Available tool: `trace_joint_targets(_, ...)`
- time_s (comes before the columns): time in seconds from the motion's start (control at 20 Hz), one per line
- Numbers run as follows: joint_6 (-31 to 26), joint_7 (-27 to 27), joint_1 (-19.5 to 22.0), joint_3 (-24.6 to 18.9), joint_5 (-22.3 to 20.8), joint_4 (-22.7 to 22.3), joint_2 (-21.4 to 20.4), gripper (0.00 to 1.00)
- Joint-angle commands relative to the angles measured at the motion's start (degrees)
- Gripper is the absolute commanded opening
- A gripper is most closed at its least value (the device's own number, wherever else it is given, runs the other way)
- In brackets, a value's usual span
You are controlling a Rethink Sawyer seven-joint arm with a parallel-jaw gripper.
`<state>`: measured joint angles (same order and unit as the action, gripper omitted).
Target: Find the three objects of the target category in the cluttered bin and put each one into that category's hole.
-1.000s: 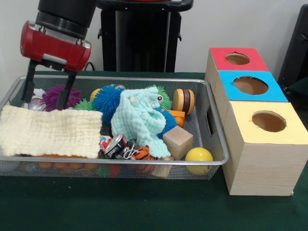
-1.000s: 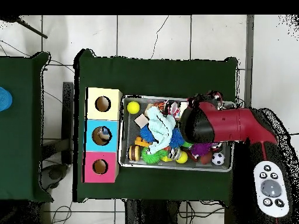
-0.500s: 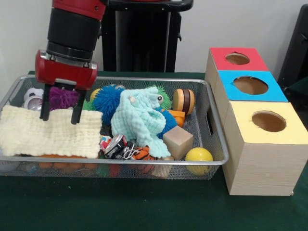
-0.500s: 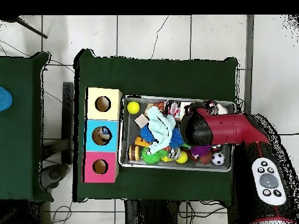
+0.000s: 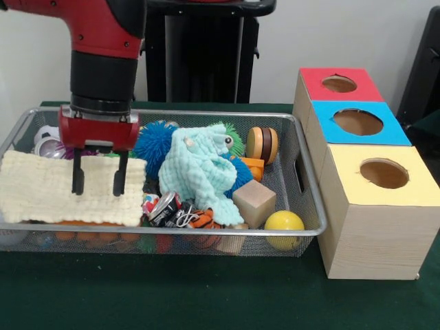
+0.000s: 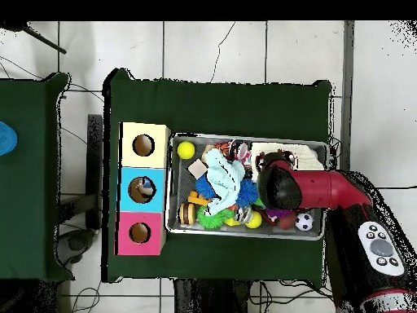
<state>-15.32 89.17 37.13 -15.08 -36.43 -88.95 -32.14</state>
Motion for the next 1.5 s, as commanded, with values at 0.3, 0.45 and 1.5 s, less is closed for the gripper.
trace_joint_targets(0.3,4.0,1.5,-1.0,-4.5,-2.6,-1.3,6.2,1.00)
trace_joint_targets(0.45,4.3,1.4,-1.6,-4.0,-3.0,-0.6,6.8,1.00)
trace_joint_targets(1.5,8.2,-0.5,-2.2,-3.7,-9.1,5.4,12.7,1.00)
